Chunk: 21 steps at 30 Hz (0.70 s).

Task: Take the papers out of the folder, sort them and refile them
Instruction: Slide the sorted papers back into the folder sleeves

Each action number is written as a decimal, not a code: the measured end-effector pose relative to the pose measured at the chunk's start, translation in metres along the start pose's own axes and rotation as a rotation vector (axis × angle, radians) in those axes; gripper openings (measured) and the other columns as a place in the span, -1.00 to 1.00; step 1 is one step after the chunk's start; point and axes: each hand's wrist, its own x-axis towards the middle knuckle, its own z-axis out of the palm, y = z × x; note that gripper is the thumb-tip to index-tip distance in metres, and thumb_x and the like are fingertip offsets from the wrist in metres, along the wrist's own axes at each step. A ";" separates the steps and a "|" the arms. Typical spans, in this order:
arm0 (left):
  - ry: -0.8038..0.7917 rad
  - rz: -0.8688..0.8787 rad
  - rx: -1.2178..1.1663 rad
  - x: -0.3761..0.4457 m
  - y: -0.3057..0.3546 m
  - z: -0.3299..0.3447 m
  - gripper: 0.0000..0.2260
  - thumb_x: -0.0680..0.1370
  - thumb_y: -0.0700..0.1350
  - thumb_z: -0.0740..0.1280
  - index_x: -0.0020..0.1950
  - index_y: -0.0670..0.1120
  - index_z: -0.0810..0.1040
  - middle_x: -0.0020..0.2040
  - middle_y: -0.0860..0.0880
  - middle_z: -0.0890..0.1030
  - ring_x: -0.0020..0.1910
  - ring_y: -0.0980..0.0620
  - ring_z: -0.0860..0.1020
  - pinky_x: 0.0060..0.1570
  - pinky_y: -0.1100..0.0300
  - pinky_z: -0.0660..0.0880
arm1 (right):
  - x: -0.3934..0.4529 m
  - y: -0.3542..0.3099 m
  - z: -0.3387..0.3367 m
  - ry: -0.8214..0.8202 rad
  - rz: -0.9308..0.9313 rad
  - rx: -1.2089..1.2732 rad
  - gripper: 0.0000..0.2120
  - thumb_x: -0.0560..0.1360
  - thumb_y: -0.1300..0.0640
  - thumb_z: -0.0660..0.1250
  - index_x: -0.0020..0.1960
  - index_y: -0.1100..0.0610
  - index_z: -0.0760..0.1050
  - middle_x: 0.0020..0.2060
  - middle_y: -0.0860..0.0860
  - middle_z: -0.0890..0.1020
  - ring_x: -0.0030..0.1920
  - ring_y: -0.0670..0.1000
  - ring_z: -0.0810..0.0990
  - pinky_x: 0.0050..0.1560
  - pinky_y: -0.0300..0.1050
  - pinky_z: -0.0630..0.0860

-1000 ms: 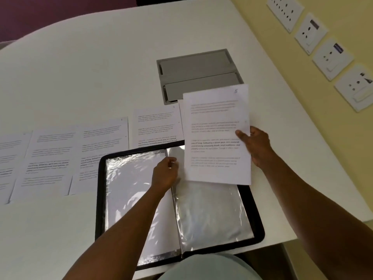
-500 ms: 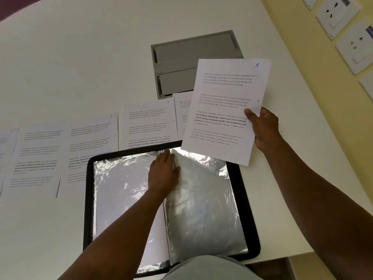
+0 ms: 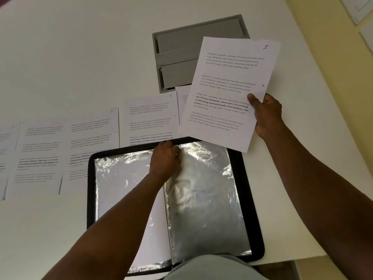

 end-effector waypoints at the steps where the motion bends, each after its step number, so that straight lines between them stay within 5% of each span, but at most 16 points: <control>1: -0.026 -0.001 -0.022 0.003 0.001 -0.002 -0.90 0.43 -0.18 0.41 -0.07 -0.11 0.66 -0.12 -0.10 0.59 -0.08 -0.16 0.52 -0.11 0.07 0.44 | 0.001 -0.001 0.001 -0.002 0.000 0.003 -0.93 0.51 0.19 0.41 -0.03 0.06 0.59 -0.03 0.01 0.69 -0.06 0.02 0.68 -0.04 -0.04 0.63; 4: -0.112 0.003 -0.077 0.011 0.006 -0.009 -0.92 0.41 -0.16 0.39 -0.11 -0.10 0.60 -0.13 -0.06 0.62 -0.11 -0.12 0.55 -0.15 0.08 0.48 | 0.004 -0.005 0.005 -0.004 -0.011 0.029 -0.93 0.51 0.20 0.41 -0.05 0.05 0.59 -0.05 0.00 0.69 -0.08 0.01 0.68 -0.06 -0.05 0.63; 9: -0.247 0.050 -0.138 0.024 0.014 -0.022 -0.68 0.45 -0.12 0.41 0.20 -0.05 0.54 0.02 -0.03 0.65 -0.02 -0.06 0.58 -0.03 0.07 0.52 | 0.010 -0.009 0.011 -0.001 -0.014 0.032 -0.94 0.52 0.19 0.41 -0.06 0.05 0.58 -0.09 -0.02 0.69 -0.15 -0.04 0.68 -0.15 -0.12 0.60; 15: -0.417 0.021 -0.272 0.041 0.020 -0.034 -0.84 0.42 -0.11 0.47 -0.07 -0.07 0.55 -0.12 -0.02 0.62 -0.10 -0.02 0.59 -0.04 0.01 0.57 | 0.021 -0.009 0.018 -0.002 -0.021 0.024 -0.95 0.52 0.18 0.40 -0.04 0.05 0.58 -0.05 0.00 0.69 -0.10 -0.01 0.68 -0.12 -0.09 0.61; 21: -0.487 0.039 -0.329 0.050 0.023 -0.044 -0.81 0.41 -0.06 0.53 -0.10 -0.08 0.59 -0.17 0.07 0.56 -0.16 0.13 0.51 -0.20 0.27 0.43 | 0.031 -0.007 0.022 0.008 -0.021 0.003 -0.96 0.52 0.18 0.40 -0.06 0.06 0.56 -0.06 0.01 0.68 -0.13 -0.02 0.67 -0.08 -0.06 0.62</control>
